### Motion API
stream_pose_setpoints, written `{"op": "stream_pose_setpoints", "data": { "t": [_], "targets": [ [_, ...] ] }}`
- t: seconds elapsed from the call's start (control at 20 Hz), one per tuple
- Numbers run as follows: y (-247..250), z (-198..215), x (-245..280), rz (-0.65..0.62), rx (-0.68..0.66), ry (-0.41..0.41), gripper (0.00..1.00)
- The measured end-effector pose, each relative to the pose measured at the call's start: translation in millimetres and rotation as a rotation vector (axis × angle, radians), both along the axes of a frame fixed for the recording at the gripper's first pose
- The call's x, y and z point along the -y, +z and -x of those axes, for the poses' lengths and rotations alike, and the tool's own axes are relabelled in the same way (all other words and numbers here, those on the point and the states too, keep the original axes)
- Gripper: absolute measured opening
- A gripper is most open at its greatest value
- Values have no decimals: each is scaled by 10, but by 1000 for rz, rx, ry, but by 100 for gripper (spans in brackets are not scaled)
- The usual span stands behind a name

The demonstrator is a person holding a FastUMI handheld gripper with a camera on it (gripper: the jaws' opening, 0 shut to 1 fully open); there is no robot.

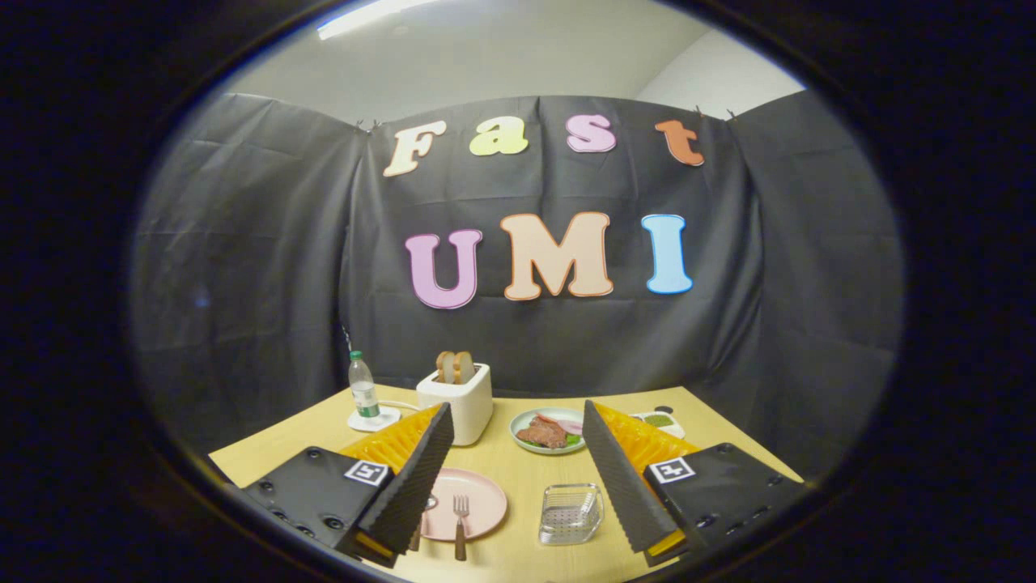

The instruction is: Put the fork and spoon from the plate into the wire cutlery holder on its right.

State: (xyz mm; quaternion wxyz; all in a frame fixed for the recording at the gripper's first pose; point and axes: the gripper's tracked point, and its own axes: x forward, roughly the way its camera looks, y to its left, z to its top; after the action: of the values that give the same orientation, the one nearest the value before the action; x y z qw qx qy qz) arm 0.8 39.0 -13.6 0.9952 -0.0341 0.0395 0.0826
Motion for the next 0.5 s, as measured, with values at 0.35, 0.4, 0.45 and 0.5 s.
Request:
{"op": "stream_pose_setpoints", "data": {
  "t": [0.35,0.4,0.45,0.5],
  "targets": [
    [-504,68,-242,32,-99,93,100],
    [-617,70,-285,36,-122,111,100],
    [-728,81,-317,40,-141,128,100],
    [-839,80,-351,46,-160,143,100]
  ]
}}
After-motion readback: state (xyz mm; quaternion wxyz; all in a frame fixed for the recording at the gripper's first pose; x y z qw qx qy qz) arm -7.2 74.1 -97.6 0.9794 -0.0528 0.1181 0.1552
